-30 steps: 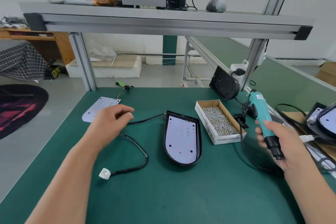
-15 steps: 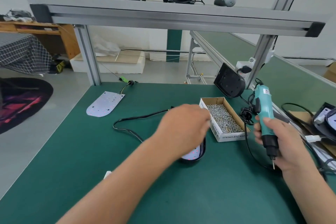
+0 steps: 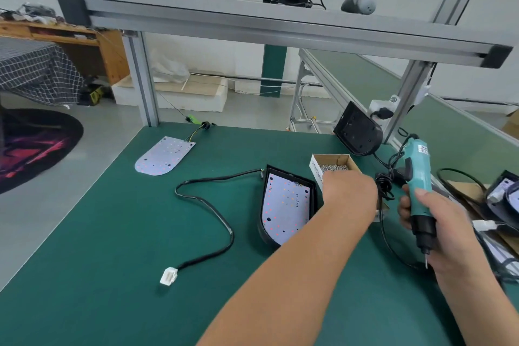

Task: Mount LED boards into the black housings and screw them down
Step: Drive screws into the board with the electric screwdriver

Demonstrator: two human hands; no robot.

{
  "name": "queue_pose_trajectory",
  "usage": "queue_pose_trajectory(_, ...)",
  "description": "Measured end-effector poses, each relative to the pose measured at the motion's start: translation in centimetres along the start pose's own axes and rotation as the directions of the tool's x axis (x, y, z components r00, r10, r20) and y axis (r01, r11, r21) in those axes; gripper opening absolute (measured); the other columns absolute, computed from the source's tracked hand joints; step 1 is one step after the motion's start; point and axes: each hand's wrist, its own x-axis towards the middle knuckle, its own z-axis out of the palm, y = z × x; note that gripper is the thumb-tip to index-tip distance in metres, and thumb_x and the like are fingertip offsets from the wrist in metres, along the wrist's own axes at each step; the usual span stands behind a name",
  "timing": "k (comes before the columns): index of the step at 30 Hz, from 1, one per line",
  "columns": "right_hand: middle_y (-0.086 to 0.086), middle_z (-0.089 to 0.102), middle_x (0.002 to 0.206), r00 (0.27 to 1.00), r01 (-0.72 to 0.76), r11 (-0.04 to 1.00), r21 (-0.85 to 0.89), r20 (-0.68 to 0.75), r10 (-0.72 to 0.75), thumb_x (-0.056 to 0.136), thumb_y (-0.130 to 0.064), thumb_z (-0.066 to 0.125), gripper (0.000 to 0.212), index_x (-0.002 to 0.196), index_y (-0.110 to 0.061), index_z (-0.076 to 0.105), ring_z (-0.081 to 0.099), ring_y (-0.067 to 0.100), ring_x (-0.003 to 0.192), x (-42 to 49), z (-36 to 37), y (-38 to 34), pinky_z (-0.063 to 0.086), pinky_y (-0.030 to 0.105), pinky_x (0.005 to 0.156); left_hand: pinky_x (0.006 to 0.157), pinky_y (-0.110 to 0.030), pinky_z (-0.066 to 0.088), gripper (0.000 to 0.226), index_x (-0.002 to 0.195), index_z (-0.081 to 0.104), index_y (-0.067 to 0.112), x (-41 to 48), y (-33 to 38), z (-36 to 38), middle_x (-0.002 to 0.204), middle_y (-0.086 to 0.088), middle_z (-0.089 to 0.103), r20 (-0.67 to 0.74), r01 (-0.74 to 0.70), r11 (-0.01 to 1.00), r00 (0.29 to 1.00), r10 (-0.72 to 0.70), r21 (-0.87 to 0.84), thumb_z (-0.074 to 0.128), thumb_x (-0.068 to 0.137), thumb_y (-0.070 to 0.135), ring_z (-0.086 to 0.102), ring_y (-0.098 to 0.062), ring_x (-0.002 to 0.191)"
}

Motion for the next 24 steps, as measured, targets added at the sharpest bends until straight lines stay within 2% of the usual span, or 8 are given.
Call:
queue_pose_trajectory(4, 0.004, 0.069, 0.085, 1.000, -0.002, 1.000, -0.014, -0.006, 0.002, 0.104, -0.019, 0.056, 0.023, 0.117, -0.005, 0.068, 0.062, 0.015, 0.070, 0.2, -0.2, 0.1, 0.051, 0.033, 0.072, 0.068, -0.031, 0.039, 0.018, 0.083, 0.053, 0.018, 0.8, -0.1, 0.6, 0.081, 0.002, 0.058, 0.084, -0.006, 0.999, 0.996, 0.001, 0.052, 0.065, 0.093, 0.011, 0.051, -0.018, 0.070)
queue_pose_trajectory(7, 0.004, 0.068, 0.083, 1.000, -0.003, 1.000, -0.008, 0.004, 0.003, 0.104, -0.018, 0.055, 0.021, 0.114, -0.006, 0.069, 0.062, 0.015, 0.069, 0.2, 0.0, 0.1, 0.053, 0.027, 0.066, 0.057, -0.029, 0.033, 0.023, 0.077, 0.050, 0.017, 1.4, -0.3, 0.5, 0.080, 0.002, 0.059, 0.094, -0.003, 1.000, 0.996, 0.002, 0.013, 0.063, 0.093, 0.007, 0.051, -0.017, 0.067)
queue_pose_trajectory(10, 0.004, 0.068, 0.083, 1.000, -0.005, 1.000, -0.013, 0.003, 0.005, 0.104, -0.018, 0.056, 0.020, 0.113, -0.007, 0.070, 0.062, 0.015, 0.069, 0.2, -0.1, 0.1, 0.052, 0.028, 0.066, 0.054, -0.029, 0.032, 0.027, 0.074, 0.048, 0.015, 1.6, -0.3, 0.4, 0.078, 0.000, 0.057, 0.097, 0.002, 1.000, 0.995, 0.000, -0.019, 0.064, 0.092, 0.004, 0.050, -0.017, 0.065)
queue_pose_trajectory(13, 0.004, 0.068, 0.084, 1.000, -0.005, 1.000, -0.004, 0.007, 0.005, 0.104, -0.018, 0.056, 0.021, 0.114, -0.006, 0.070, 0.063, 0.014, 0.069, 0.3, -0.1, 0.2, 0.055, 0.026, 0.064, 0.057, -0.028, 0.034, 0.028, 0.074, 0.048, 0.016, 1.4, -0.2, 0.8, 0.076, 0.001, 0.057, 0.078, -0.006, 1.000, 0.997, 0.007, -0.012, 0.066, 0.090, 0.002, 0.052, -0.017, 0.066)
queue_pose_trajectory(17, 0.004, 0.068, 0.084, 1.000, -0.011, 1.000, 0.011, 0.011, 0.011, 0.105, -0.018, 0.055, 0.020, 0.113, -0.007, 0.070, 0.062, 0.014, 0.069, 0.3, -0.2, 0.2, 0.057, 0.023, 0.061, 0.070, -0.031, 0.043, 0.029, 0.078, 0.050, 0.019, 0.9, -0.2, 1.0, 0.072, 0.001, 0.052, 0.020, 0.010, 1.000, 1.000, -0.010, -0.022, 0.071, 0.084, -0.001, 0.057, -0.024, 0.074)
queue_pose_trajectory(21, 0.003, 0.068, 0.082, 1.000, -0.018, 1.000, 0.012, 0.013, 0.017, 0.105, -0.017, 0.054, 0.020, 0.112, -0.008, 0.070, 0.063, 0.012, 0.068, 0.2, 0.0, 0.1, 0.057, 0.022, 0.060, 0.072, -0.034, 0.042, 0.030, 0.077, 0.052, 0.018, 0.2, -0.2, 0.8, 0.067, 0.000, 0.046, -0.028, 0.022, 0.999, 0.999, -0.023, -0.039, 0.072, 0.078, -0.004, 0.052, -0.026, 0.073)
queue_pose_trajectory(24, 0.003, 0.068, 0.082, 1.000, -0.017, 1.000, 0.016, 0.016, 0.017, 0.105, -0.016, 0.054, 0.020, 0.113, -0.007, 0.070, 0.063, 0.012, 0.068, 0.2, 0.0, 0.1, 0.057, 0.021, 0.060, 0.072, -0.034, 0.041, 0.025, 0.078, 0.055, 0.018, 0.1, -0.5, 0.9, 0.067, 0.002, 0.050, -0.040, 0.036, 0.998, 0.998, -0.038, -0.046, 0.071, 0.082, 0.000, 0.056, -0.026, 0.072)
